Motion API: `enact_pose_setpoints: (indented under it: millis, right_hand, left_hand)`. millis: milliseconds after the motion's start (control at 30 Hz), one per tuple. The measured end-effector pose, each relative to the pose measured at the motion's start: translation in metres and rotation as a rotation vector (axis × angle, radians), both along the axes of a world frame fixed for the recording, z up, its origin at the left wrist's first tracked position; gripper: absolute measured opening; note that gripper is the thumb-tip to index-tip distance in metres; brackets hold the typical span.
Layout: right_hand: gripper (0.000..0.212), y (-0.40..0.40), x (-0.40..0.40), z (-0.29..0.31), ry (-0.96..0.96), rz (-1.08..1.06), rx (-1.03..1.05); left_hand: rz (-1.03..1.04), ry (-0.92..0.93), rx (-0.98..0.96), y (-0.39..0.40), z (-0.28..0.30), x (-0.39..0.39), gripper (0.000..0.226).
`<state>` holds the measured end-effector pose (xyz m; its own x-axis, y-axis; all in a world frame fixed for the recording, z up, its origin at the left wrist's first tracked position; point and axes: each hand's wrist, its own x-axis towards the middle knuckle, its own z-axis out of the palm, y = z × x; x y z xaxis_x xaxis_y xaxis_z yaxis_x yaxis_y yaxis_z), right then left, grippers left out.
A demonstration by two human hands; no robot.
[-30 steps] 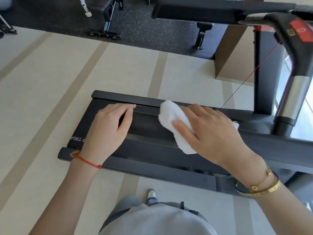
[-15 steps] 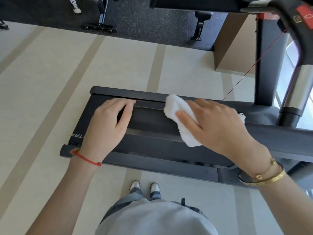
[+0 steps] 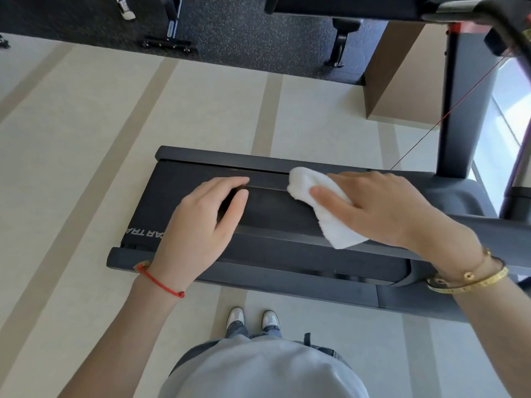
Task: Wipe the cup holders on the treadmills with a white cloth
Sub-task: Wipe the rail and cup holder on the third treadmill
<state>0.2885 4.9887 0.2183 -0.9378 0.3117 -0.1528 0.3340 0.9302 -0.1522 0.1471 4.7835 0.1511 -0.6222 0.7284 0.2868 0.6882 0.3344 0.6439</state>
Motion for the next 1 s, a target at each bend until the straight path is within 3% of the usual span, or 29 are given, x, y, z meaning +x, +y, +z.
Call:
enact_pose_setpoints:
  millis: [233, 367, 600, 833, 1000]
  right_hand:
    - [0.049, -0.038, -0.056, -0.015, 0.095, 0.107, -0.011]
    - [0.049, -0.039, -0.038, -0.02, 0.226, 0.077, 0.125]
    - [0.054, -0.021, -0.021, -0.009, 0.056, -0.181, 0.121]
    - [0.052, -0.06, -0.028, -0.048, 0.499, -0.179, 0.406]
    - [0.043, -0.069, -0.007, -0.056, 0.624, -0.189, 0.485]
  left_hand:
    - [-0.044, -0.041, 0.02, -0.005, 0.001, -0.007, 0.034]
    - [-0.065, -0.045, 0.029, -0.006, 0.001, -0.009, 0.032]
    - [-0.072, -0.032, 0.0, -0.008, -0.005, -0.013, 0.037]
    - [-0.127, -0.019, 0.013, -0.003, -0.002, -0.018, 0.039]
    - [-0.212, -0.012, 0.017, 0.007, 0.003, -0.014, 0.03]
